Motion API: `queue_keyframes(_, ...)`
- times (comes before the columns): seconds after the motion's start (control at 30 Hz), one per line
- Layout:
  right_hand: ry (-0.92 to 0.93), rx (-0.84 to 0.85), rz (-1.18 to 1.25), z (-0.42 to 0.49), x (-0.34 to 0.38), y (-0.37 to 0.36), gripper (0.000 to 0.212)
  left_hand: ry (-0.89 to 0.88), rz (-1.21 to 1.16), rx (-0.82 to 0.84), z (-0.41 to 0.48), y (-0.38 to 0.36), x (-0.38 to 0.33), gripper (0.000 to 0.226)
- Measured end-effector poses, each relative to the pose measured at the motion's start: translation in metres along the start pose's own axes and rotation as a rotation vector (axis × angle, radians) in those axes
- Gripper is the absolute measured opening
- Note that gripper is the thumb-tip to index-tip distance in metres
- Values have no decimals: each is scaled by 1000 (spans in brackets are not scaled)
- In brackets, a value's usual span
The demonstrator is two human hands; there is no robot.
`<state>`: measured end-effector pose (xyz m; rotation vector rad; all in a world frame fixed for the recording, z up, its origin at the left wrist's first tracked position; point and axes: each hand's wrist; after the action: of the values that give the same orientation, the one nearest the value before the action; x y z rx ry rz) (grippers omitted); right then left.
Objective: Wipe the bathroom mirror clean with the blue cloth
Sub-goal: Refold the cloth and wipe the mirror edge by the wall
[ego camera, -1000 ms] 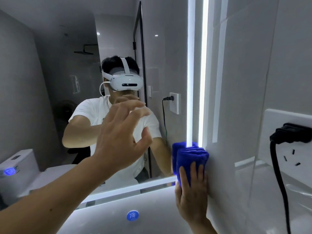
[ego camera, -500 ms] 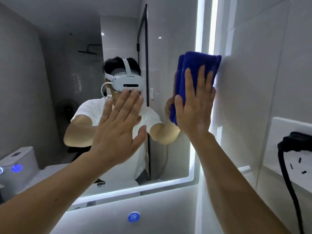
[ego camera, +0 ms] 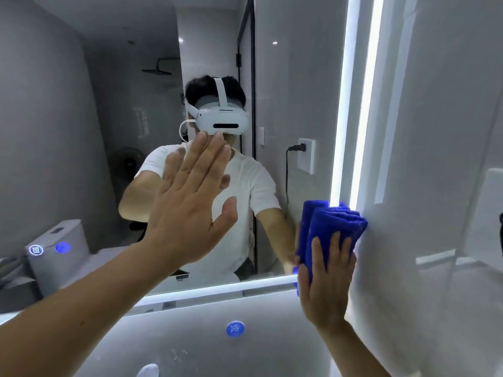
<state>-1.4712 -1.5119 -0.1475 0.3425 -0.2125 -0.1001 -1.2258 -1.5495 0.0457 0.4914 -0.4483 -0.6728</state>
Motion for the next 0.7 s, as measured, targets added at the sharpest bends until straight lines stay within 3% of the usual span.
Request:
queue_keyframes(0.1, 12, 45, 13, -12, 38, -6, 64, -6, 8, 0, -1, -1, 0, 68)
queue_keyframes(0.23, 312, 140, -96, -15, 98, -17, 77, -15, -1, -15, 3, 0, -5, 68)
queue_keyframes(0.4, 513, 148, -124, 1, 70, -6, 76, -9, -5, -41, 0, 10, -3, 68)
queue_keyframes(0.47, 412, 68, -104, 27, 45, 4, 70, 4, -4, -29, -1, 15, 0, 69)
queue_keyframes(0.57, 81, -60, -30, 81, 29, 26, 53, 10, -7, -16, -1, 19, 4, 69)
queue_keyframes(0.7, -55, -82, 7, 158, 38, 57, 60, 3, -6, -43, 2, 22, 7, 69)
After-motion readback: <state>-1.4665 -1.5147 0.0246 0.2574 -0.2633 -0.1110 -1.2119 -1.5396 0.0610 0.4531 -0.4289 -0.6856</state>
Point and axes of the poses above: each hand's wrist, its own z-axis towards the middle knuckle, its own y-axis out of the back of the hand, x = y × z, and after that the axes turned 6 degrees about x, right-handed
